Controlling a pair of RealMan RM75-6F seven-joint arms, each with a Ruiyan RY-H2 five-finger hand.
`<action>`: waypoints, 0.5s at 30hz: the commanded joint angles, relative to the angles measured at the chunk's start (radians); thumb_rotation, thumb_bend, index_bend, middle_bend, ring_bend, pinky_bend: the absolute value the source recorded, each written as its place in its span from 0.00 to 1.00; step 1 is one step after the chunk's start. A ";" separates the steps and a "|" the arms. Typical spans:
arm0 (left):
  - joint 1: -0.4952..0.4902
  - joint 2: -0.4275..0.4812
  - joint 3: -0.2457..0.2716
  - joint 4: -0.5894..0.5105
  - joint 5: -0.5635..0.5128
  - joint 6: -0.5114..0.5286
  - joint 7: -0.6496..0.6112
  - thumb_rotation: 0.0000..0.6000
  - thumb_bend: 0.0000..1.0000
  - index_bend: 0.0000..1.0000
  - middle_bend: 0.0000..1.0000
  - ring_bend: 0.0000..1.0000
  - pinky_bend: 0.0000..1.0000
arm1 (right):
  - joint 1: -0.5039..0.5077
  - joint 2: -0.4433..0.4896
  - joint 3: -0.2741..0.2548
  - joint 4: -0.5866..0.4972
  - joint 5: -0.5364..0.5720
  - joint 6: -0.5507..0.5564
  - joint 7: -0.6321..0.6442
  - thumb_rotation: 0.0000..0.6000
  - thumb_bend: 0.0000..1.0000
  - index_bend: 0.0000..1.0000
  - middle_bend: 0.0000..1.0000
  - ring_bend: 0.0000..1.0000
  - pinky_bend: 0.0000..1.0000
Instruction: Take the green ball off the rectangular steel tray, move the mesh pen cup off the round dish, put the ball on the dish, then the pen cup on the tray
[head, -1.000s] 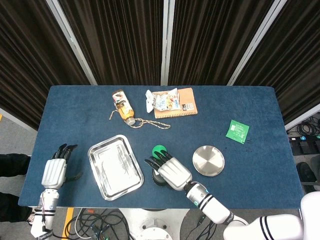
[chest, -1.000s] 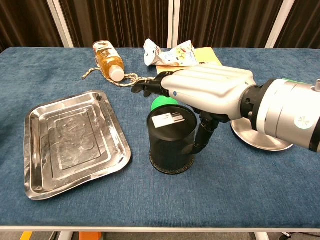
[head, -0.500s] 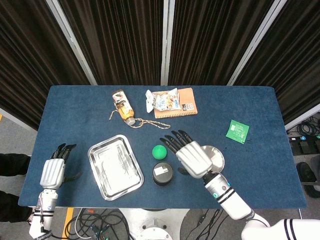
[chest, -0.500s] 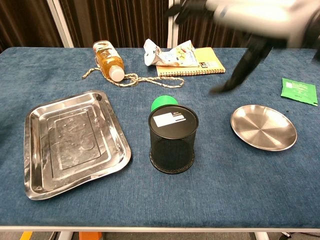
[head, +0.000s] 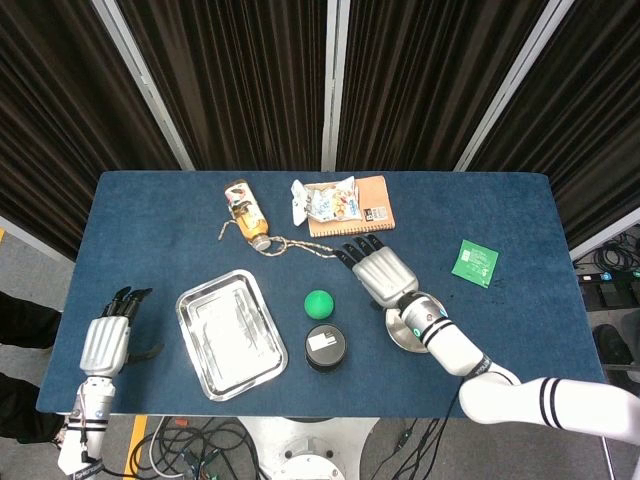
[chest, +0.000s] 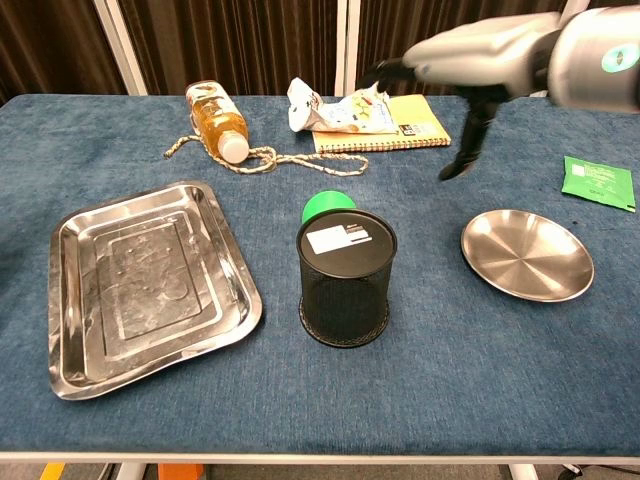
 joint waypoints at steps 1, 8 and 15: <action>0.000 -0.001 -0.001 0.003 -0.001 -0.001 -0.003 1.00 0.08 0.15 0.16 0.08 0.23 | 0.054 -0.041 -0.021 0.068 0.014 -0.068 0.000 1.00 0.07 0.00 0.07 0.00 0.07; 0.001 -0.005 -0.001 0.014 -0.001 -0.002 -0.009 1.00 0.08 0.15 0.16 0.08 0.23 | 0.133 -0.107 -0.044 0.159 -0.002 -0.155 0.028 1.00 0.07 0.00 0.04 0.00 0.07; 0.002 -0.009 0.003 0.024 0.000 -0.007 -0.015 1.00 0.08 0.15 0.16 0.08 0.23 | 0.180 -0.154 -0.065 0.215 -0.021 -0.188 0.063 1.00 0.08 0.00 0.03 0.00 0.07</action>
